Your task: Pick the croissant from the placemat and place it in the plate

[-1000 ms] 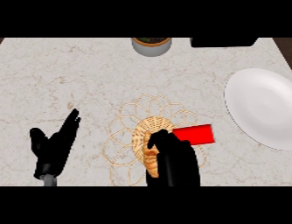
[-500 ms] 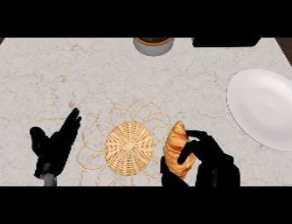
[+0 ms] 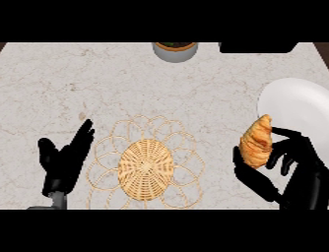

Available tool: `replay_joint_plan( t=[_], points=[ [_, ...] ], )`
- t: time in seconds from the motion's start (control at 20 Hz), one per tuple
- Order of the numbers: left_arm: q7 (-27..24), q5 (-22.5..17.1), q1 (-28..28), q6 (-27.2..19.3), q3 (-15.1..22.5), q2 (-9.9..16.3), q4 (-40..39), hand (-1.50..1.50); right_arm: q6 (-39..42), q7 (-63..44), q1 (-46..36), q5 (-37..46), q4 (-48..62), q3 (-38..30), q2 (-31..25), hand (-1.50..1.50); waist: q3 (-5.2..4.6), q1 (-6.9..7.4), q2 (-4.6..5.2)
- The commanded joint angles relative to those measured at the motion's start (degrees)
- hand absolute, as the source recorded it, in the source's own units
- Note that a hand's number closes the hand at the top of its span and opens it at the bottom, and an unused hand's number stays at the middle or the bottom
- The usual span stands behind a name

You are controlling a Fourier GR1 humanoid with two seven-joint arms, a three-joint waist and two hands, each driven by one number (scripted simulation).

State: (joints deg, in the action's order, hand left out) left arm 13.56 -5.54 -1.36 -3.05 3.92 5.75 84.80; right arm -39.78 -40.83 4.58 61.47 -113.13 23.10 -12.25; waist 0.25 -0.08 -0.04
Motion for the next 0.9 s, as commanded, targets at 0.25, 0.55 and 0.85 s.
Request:
replay_joint_plan(
  t=[0.25, 0.55, 0.85],
  points=[
    [-2.8, 0.72, -0.94, 1.44, 0.29, -0.19, -3.29, 0.0, -9.05, 12.89, -10.78, -21.9, 18.43, -19.17, -10.69, 1.5, -0.16, 0.77, 0.3],
    [-2.2, 0.16, -1.18, 2.28, -0.47, 0.29, -3.53, 0.0, -10.25, 33.36, -14.58, -40.29, 35.6, -24.83, -14.86, 1.5, -0.07, 0.96, 0.4],
    [-0.93, 2.13, -0.38, -0.06, 0.89, -1.56, -1.44, 0.0, -3.12, 50.79, -23.68, -50.47, 52.77, -33.34, -15.45, 1.5, -0.14, 0.85, 0.28]
  ],
)
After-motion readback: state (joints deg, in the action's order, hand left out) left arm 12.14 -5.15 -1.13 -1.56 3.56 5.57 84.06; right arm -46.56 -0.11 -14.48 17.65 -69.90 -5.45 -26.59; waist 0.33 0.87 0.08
